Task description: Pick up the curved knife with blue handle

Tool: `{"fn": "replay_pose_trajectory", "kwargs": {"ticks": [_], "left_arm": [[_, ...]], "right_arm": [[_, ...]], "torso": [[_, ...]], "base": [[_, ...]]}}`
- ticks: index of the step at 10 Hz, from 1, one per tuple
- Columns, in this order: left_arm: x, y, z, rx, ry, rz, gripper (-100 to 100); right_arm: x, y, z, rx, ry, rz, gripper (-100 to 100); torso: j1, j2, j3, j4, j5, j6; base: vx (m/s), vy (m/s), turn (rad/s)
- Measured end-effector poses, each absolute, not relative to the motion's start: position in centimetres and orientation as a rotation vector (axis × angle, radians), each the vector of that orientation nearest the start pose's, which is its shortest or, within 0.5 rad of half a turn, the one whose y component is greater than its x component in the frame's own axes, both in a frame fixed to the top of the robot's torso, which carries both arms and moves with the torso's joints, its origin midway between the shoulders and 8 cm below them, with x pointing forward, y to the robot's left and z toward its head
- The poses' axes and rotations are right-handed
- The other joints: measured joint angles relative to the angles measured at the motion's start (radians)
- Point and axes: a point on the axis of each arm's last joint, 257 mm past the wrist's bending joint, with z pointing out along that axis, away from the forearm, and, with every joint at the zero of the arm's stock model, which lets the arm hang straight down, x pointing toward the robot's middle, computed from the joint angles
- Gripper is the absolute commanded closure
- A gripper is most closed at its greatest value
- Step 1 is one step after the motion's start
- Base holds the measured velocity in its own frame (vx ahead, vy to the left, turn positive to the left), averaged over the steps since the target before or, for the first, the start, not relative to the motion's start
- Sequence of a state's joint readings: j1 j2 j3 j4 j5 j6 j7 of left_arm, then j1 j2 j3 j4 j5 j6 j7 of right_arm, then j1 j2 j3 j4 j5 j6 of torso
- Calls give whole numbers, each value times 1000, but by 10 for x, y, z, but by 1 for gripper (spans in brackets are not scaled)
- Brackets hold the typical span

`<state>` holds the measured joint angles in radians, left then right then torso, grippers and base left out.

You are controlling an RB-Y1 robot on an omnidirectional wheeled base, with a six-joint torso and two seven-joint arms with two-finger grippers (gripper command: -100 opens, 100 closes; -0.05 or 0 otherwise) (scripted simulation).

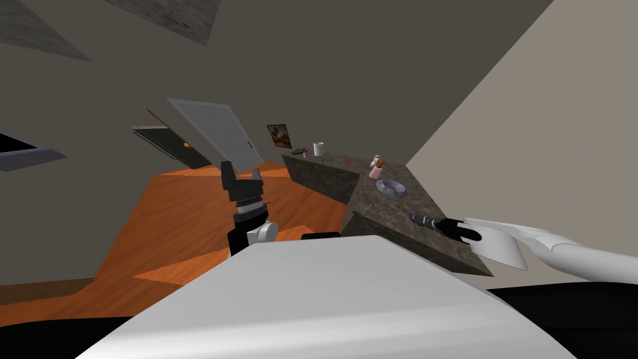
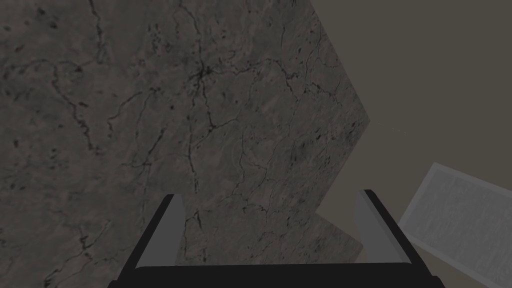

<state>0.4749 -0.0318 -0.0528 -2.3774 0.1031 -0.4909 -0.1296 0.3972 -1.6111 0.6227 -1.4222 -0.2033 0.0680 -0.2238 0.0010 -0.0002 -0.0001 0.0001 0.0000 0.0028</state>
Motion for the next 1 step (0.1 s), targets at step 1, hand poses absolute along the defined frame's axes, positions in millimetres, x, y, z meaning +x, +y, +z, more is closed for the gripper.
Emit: {"fn": "replay_pose_trajectory", "kwargs": {"ticks": [1], "left_arm": [[325, 273, 72, -619, 478, -1331, 0]], "right_arm": [[234, -677, -341, 740, 2424, -235, 0]], "torso": [[-1, 0, 0, 0, -1, 0]], "base": [[0, 0, 0]]}}
